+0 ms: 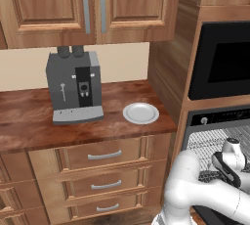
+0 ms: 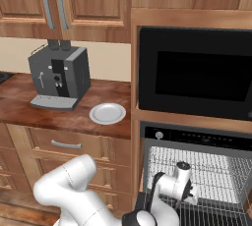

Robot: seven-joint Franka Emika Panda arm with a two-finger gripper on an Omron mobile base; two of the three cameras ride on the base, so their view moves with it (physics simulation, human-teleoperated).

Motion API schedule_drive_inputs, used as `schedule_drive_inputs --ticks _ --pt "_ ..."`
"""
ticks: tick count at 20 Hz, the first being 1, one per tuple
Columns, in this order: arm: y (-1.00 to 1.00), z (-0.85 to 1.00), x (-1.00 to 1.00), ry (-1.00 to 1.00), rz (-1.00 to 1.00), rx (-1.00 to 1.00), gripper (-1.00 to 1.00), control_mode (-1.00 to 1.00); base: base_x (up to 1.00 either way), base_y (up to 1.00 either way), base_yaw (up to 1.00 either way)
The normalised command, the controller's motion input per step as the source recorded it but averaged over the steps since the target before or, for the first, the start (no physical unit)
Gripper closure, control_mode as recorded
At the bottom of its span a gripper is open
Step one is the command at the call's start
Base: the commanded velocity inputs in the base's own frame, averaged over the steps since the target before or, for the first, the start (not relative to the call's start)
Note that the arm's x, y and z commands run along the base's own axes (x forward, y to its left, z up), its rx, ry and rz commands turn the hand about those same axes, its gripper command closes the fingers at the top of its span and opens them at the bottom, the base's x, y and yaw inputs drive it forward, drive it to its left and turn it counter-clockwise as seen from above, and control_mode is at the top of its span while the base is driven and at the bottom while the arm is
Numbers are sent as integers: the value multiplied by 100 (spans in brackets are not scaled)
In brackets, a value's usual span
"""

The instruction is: Take the fish from the oven and place it on the plate on the counter.

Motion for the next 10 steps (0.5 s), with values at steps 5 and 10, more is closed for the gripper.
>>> schedule_drive_inputs --ticks 5,10 --pt "0 -1 8 0 11 0 -100 -100 0 0 0" --pt "0 0 35 0 11 0 -100 -100 0 0 0"
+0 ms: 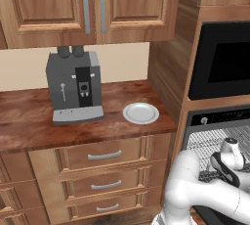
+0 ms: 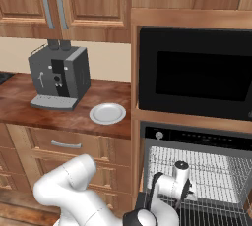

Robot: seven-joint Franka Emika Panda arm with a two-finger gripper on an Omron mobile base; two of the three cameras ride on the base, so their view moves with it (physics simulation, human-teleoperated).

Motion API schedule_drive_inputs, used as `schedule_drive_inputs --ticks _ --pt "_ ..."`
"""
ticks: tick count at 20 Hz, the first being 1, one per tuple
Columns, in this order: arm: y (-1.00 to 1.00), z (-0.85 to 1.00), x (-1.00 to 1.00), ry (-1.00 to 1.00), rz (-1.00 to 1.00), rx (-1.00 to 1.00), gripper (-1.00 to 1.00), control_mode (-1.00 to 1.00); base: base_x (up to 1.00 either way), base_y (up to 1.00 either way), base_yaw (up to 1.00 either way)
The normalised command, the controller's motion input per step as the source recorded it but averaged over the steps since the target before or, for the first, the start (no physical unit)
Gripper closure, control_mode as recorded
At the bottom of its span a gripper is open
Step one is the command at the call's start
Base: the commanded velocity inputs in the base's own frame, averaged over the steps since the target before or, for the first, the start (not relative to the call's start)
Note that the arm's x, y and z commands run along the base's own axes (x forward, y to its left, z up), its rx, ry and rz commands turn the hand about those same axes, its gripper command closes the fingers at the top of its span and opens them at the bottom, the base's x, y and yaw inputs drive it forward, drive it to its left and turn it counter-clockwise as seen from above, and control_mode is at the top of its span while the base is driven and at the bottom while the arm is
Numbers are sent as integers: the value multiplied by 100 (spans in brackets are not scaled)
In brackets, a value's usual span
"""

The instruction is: Take the fish from the oven and place it on the plate on the counter.

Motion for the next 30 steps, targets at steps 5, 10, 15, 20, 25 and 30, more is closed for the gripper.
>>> schedule_drive_inputs --ticks 5,10,15,20,25,30 --pt "0 -20 6 0 5 0 -100 -100 0 0 0" --pt "0 -35 -6 0 0 3 -100 -100 0 0 0" --pt "0 -8 -8 0 0 2 -100 -100 0 0 0" --pt "0 -23 0 0 0 0 -100 -100 0 0 0" --pt "0 -43 0 0 0 4 -100 -100 0 0 0" --pt "0 -42 0 0 0 9 -100 -100 0 0 0"
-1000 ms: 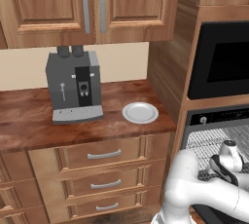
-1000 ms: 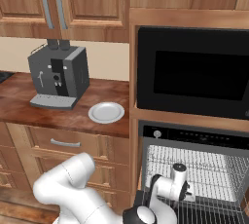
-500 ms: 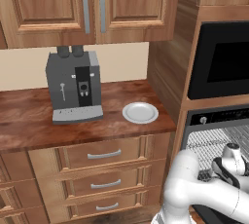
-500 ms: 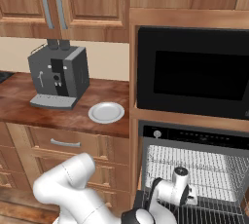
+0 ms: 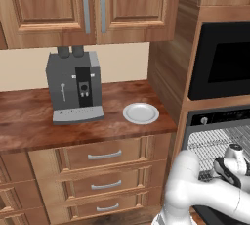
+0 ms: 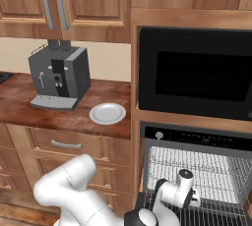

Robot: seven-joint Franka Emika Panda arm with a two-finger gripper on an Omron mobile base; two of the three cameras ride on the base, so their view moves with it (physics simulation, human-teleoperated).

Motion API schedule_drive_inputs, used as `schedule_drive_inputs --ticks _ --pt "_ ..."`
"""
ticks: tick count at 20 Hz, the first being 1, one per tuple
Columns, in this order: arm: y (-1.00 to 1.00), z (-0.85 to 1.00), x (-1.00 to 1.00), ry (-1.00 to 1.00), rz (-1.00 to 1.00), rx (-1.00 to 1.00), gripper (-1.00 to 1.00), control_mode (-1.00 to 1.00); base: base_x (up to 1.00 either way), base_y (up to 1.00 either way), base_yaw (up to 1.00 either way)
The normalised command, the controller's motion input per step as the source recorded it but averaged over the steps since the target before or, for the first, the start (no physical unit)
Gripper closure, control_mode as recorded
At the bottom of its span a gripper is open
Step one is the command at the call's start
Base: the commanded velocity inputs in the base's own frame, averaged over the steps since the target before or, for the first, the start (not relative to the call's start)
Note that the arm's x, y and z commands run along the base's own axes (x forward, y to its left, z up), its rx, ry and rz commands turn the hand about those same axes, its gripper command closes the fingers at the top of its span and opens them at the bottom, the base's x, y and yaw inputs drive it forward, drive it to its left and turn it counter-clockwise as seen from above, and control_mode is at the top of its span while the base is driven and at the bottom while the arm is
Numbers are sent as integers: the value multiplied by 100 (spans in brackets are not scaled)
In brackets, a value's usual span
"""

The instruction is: Take the fish from the oven and place it on the plate on the counter.

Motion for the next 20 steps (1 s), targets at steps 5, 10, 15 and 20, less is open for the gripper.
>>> schedule_drive_inputs --ticks 5,10,15,20 --pt "0 -50 0 0 0 11 100 -100 0 0 0" --pt "0 -38 -4 0 0 9 100 -100 0 0 0" --pt "0 -26 -4 0 0 2 100 -100 0 0 0" --pt "0 0 -16 0 0 0 100 -100 0 0 0"
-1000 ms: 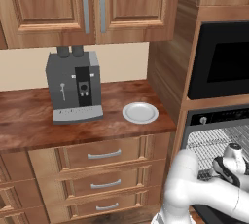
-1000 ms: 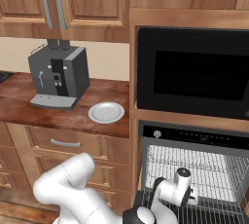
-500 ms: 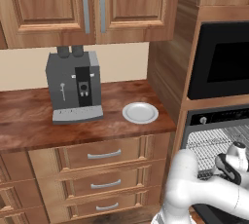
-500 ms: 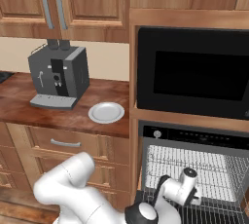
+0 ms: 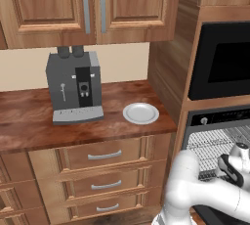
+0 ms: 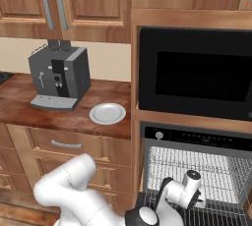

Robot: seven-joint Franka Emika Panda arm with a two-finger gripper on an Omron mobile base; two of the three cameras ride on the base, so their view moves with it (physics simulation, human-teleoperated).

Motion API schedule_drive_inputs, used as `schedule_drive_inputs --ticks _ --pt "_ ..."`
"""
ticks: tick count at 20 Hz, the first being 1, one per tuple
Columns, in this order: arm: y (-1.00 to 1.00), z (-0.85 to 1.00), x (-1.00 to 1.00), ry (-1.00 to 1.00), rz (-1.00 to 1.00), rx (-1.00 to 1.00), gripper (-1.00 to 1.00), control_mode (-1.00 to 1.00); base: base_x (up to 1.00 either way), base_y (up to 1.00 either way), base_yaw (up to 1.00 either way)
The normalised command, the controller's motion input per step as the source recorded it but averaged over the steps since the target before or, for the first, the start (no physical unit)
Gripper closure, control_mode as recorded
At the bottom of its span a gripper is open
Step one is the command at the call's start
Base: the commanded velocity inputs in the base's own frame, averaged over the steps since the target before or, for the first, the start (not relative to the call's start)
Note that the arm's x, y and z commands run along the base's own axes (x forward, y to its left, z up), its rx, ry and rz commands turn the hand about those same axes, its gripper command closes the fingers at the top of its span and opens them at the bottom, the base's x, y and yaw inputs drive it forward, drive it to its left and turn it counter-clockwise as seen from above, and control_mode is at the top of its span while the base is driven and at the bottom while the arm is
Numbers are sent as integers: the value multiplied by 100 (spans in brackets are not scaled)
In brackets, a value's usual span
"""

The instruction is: Take the fish from the oven and place it on the plate on the counter.

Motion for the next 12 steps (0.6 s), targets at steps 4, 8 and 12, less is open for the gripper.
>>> schedule_drive_inputs --ticks 4,8,12 --pt "1 45 -8 -2 0 0 100 -100 0 0 0" --pt "0 94 -19 -12 1 0 100 -100 0 0 0" --pt "12 100 -31 -15 0 2 100 -100 0 0 0"
